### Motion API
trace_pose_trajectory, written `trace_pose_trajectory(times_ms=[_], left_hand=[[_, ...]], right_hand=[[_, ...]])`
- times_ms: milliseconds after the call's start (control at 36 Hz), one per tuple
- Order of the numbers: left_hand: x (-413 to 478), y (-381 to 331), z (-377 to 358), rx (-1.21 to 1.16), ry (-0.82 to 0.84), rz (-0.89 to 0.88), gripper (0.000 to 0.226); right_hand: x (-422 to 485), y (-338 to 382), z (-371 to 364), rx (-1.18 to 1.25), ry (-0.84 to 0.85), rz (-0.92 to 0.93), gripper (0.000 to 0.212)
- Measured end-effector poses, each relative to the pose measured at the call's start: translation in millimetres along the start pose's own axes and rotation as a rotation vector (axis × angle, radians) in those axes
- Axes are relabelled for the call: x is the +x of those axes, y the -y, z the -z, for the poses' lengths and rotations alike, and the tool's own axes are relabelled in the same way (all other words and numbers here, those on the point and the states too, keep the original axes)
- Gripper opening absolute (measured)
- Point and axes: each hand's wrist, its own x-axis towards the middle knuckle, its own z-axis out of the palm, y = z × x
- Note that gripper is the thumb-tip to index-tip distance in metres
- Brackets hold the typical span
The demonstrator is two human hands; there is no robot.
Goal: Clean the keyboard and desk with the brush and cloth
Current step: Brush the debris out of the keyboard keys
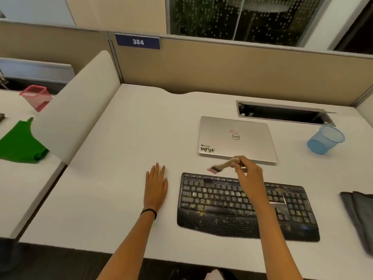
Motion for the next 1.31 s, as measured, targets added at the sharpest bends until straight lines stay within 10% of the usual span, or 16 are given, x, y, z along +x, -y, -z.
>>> trace_pose_trajectory(times_ms=[444, 1306], left_hand=[[3.7, -0.4, -5.8, 0.059, 0.014, 0.028, 0.062], [5.2, 1.5, -10.3, 0.094, 0.004, 0.038, 0.056]], right_hand=[[45.0, -4.9, -25.7, -0.150, 0.369, 0.091, 0.011], [64.8, 15.9, -55.6, -0.118, 0.435, 0.108, 0.012]])
